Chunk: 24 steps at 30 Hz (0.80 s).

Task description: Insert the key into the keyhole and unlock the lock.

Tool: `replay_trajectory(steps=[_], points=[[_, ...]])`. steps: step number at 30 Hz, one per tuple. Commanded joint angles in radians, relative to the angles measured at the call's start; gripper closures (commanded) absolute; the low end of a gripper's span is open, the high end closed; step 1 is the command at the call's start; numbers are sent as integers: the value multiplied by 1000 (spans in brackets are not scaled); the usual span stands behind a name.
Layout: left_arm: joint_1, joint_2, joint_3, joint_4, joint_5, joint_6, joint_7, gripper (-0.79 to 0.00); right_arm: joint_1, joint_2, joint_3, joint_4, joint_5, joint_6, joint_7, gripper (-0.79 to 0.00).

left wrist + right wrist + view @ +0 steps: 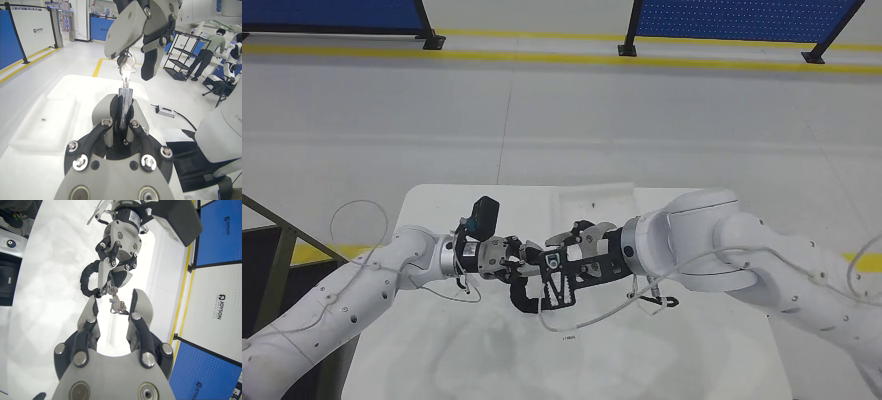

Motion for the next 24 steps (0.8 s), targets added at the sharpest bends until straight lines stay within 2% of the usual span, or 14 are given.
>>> replay_trajectory(steps=[1,9,15,24], points=[[-3,-1,5,-1,2,0,5,0,-8,0,6,2,-6,16,-5,0],[-17,-3,20,1,14,0,24,0,-48,-1,35,12,12,85,-28,0],[-25,-5,19,-2,41,0,44,0,-104,7,86,22,182,270,-3,0],[-23,-11,-5,-2,121,0,89,0,-209,23,154,0,286,441,3,0]])
